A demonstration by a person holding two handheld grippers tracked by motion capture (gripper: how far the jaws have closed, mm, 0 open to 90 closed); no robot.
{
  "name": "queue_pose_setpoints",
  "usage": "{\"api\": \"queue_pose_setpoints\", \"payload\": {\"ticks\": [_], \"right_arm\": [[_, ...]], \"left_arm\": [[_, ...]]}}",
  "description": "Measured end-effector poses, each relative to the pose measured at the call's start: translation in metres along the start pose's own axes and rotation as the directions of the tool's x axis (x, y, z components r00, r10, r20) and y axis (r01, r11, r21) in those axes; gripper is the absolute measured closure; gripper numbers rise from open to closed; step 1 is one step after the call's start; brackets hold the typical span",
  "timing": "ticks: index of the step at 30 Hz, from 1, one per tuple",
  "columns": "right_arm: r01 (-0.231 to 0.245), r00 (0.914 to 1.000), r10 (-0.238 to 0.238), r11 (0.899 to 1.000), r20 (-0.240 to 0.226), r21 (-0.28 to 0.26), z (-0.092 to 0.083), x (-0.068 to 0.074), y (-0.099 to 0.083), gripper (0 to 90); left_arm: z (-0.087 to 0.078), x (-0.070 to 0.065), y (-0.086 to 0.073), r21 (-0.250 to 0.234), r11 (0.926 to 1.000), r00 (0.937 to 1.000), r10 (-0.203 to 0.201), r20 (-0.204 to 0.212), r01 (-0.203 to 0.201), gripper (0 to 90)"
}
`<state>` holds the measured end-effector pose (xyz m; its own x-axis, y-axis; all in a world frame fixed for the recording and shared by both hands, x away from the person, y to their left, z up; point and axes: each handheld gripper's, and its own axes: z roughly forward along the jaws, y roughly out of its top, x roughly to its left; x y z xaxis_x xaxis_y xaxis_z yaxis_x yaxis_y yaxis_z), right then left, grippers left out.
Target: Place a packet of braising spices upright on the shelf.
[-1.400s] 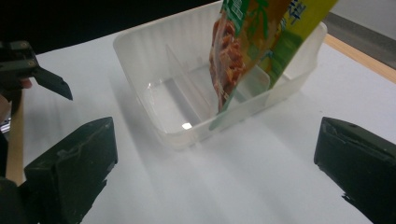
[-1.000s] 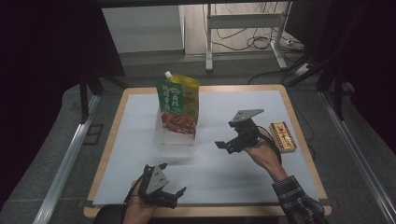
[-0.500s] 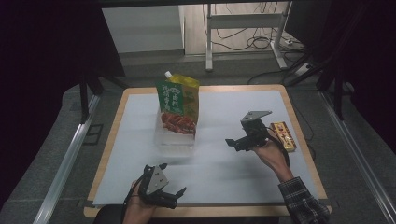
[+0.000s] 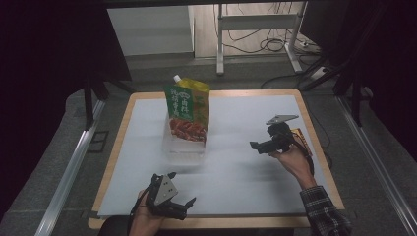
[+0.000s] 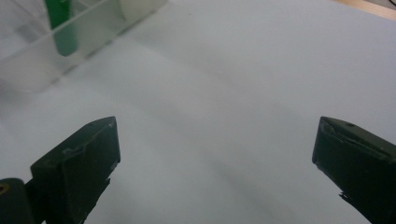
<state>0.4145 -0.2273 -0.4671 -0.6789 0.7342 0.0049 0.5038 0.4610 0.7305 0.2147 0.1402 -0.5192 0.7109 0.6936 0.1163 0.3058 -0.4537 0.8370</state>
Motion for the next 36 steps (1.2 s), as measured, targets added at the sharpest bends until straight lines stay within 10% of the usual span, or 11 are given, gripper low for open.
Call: {"api": "queue_pose_setpoints", "payload": {"ticks": [12,21,36], "right_arm": [[-0.088,0.9866,0.083,0.996,0.140,0.031,-0.017,-0.040,-0.014,3.4],[-0.151,0.9544,0.135,0.988,0.266,0.041,-0.028,-0.067,-0.029,7.4],[-0.207,0.9283,0.160,0.972,0.336,0.111,-0.018,-0.087,-0.053,17.1]], "left_arm": [[0.000,0.000,0.000,0.002,1.0000,1.0000,0.004,0.000,-0.004,0.1],[0.000,0.000,0.000,0.013,0.9998,0.9998,0.018,-0.001,-0.018,0.2],[0.000,0.000,0.000,0.021,0.9995,0.9997,0.024,-0.006,-0.023,0.3]]}}
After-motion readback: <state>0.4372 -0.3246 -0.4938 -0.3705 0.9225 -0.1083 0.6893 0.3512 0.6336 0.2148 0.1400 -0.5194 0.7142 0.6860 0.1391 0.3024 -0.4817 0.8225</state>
